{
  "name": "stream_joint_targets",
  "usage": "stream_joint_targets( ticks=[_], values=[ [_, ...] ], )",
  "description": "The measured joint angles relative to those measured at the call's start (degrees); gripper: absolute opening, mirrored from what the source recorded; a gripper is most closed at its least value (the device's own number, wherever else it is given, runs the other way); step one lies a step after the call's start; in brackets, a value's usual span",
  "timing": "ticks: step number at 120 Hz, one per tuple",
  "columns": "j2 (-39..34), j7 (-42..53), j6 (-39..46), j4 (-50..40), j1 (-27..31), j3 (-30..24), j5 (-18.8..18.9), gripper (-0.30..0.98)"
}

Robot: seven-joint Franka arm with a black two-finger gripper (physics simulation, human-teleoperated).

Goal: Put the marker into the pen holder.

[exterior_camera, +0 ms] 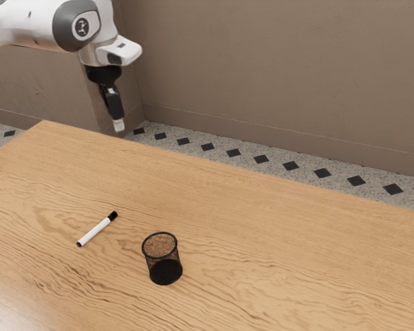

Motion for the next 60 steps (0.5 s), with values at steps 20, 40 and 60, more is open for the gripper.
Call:
stream_joint_targets(
  ticks=[20, 40, 60],
  values=[
    [0.1, 2.1, 0.5, 0.0, 0.1, 0.2, 0.0, 0.69],
    [-5.3, 0.9, 5.7, -14.1, -1.9, 3.8, -0.4, 0.68],
    [-3.3, -1.0, 12.7, -18.7, 2.1, 7.6, -0.2, 0.69]
  ],
)
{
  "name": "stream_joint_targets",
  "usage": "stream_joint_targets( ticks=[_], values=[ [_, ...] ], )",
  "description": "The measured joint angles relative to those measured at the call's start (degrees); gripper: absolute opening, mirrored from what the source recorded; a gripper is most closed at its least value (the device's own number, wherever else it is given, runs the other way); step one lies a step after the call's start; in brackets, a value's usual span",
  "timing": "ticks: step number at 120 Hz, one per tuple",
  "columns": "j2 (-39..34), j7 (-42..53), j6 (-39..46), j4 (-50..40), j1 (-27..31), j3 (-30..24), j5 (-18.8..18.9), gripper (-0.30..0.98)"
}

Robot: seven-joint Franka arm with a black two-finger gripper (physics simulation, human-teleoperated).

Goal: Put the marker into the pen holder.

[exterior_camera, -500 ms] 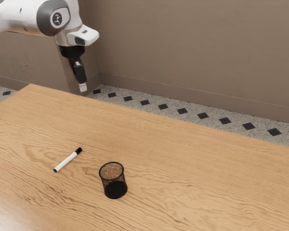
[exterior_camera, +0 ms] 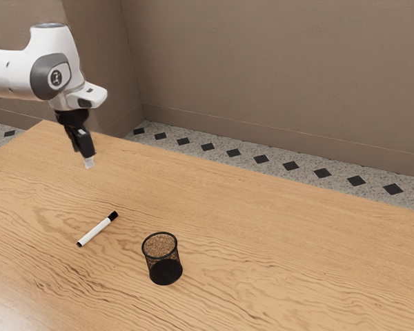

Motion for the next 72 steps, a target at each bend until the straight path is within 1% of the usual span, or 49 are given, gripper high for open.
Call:
stream_joint_targets(
  ticks=[8, 16, 30, 39, 54, 72],
  values=[
    [1.2, -0.7, 1.9, -0.2, 1.3, 0.2, 0.1, 0.69],
    [3.0, -1.4, 4.3, -0.5, 1.2, 0.2, 0.1, 0.69],
    [7.5, -4.1, 8.0, -0.9, 1.6, 0.0, 0.9, 0.58],
    [7.4, -5.9, 13.1, -6.7, 2.3, -0.1, 1.2, 0.53],
    [8.2, -9.3, 19.9, -9.7, 2.4, -0.1, 1.7, 0.48],
    [12.5, -14.2, 25.5, -10.1, 2.1, -0.1, 1.8, 0.44]
  ],
)
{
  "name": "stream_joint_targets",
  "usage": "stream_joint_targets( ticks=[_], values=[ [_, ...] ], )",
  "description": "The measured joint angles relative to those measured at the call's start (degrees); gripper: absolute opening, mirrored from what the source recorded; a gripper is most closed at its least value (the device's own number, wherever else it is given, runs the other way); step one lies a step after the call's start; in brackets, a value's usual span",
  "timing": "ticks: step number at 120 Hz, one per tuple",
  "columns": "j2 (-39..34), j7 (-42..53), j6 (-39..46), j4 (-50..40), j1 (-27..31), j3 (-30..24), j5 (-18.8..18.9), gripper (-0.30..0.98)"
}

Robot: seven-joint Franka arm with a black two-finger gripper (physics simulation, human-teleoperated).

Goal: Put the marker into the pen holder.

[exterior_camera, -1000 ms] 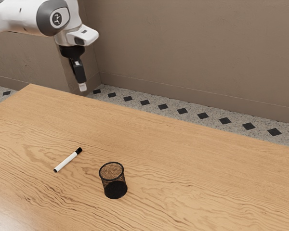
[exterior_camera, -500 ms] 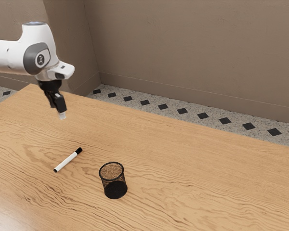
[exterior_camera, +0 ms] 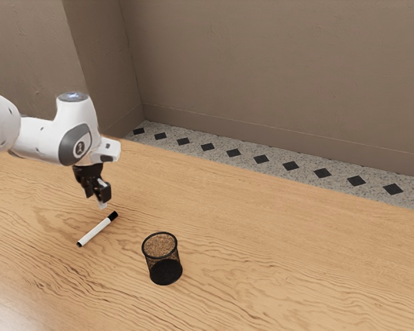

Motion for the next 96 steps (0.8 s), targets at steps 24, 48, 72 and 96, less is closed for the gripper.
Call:
stream_joint_targets(
  ticks=[24, 48, 72, 96],
  values=[
    [0.0, -8.8, 3.7, -1.4, -0.3, -0.1, -0.2, 0.42],
    [0.5, -15.7, 4.7, -1.8, -0.4, -0.4, -2.0, 0.41],
    [3.0, -17.4, 5.1, -1.4, -0.4, -1.6, -5.3, 0.43],
    [4.0, -16.1, 5.2, -1.3, -0.4, -1.8, -5.4, 0.49]
  ],
)
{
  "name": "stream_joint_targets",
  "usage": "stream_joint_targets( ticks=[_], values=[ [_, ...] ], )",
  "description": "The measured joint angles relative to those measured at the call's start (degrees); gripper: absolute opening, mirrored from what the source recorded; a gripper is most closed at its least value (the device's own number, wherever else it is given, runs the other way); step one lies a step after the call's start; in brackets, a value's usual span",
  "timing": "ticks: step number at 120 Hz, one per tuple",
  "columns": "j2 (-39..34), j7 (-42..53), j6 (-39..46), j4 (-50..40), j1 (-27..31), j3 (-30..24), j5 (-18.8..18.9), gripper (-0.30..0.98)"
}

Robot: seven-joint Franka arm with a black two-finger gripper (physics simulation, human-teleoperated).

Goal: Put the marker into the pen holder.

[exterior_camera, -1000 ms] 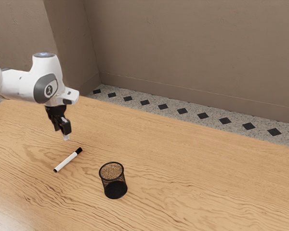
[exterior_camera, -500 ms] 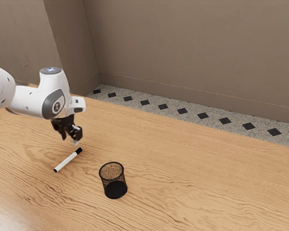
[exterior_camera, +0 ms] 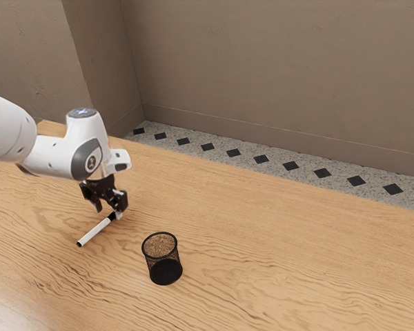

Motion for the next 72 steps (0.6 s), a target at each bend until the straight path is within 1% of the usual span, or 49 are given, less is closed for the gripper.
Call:
stream_joint_targets(
  ticks=[5, 16, 35, 51, 72],
  values=[
    [0.3, 0.4, 0.0, 0.1, 0.1, 0.0, 0.6, 0.46],
    [0.6, 1.3, 0.1, 0.2, 0.3, 0.0, 1.7, 0.36],
    [0.8, 2.6, 0.1, 0.2, 0.4, 0.0, 2.4, 0.22],
    [1.3, 3.4, 0.1, 0.2, 0.6, 0.0, 2.4, 0.17],
    [2.0, 4.2, 0.1, 0.3, 0.6, 0.0, 2.2, 0.14]
  ],
)
